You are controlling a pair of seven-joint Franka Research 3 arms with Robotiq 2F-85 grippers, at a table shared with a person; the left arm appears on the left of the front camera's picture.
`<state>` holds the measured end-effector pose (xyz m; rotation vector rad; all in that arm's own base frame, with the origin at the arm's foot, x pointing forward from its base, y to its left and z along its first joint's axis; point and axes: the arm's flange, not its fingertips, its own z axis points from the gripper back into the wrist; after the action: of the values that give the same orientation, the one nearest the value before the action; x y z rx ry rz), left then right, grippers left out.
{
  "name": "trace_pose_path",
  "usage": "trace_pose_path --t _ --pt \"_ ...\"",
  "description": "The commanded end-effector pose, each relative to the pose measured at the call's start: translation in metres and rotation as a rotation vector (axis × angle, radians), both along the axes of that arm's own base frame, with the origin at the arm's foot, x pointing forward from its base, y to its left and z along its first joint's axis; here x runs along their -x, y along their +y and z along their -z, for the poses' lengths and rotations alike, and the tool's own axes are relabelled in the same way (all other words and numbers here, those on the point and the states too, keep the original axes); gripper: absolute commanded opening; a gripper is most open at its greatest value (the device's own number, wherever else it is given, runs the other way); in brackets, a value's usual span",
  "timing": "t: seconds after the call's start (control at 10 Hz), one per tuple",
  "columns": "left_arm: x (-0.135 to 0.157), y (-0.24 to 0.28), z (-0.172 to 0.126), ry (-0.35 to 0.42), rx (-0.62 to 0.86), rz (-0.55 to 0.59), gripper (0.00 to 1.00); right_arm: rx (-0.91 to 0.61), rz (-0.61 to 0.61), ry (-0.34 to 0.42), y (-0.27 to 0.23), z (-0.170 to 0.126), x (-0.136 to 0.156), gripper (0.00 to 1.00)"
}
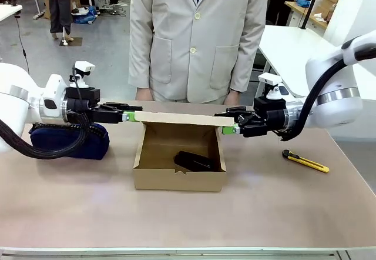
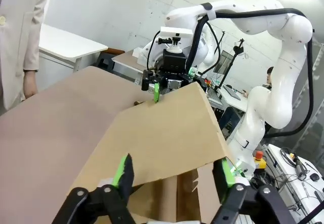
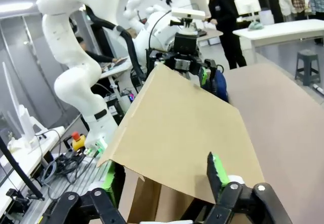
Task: Pack the item into the box.
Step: Close the Mailer Box.
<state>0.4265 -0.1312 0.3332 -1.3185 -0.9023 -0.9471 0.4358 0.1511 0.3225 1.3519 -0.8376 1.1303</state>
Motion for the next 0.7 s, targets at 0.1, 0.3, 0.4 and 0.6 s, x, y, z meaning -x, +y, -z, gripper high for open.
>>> trace_pose_path --t 0.1,0.3,0.4,0.6 --pt "0.023 0.043 -0.013 -0.045 -0.086 -0.101 1.00 0.068 0.051 -0.003 -0.039 -0.015 0.005 1.00" --pt "0.032 0.085 -0.031 -0.113 -0.060 -0.236 1.00 0.029 0.147 0.022 -0.070 -0.021 0.005 1.00" --pt "0.028 0.099 -0.040 -0.110 0.020 -0.295 1.00 -0.024 0.197 0.063 -0.075 -0.026 0.000 1.00" --pt "0.013 0.081 -0.042 -0.065 0.135 -0.280 1.00 -0.043 0.226 0.159 -0.048 -0.027 -0.015 1.00"
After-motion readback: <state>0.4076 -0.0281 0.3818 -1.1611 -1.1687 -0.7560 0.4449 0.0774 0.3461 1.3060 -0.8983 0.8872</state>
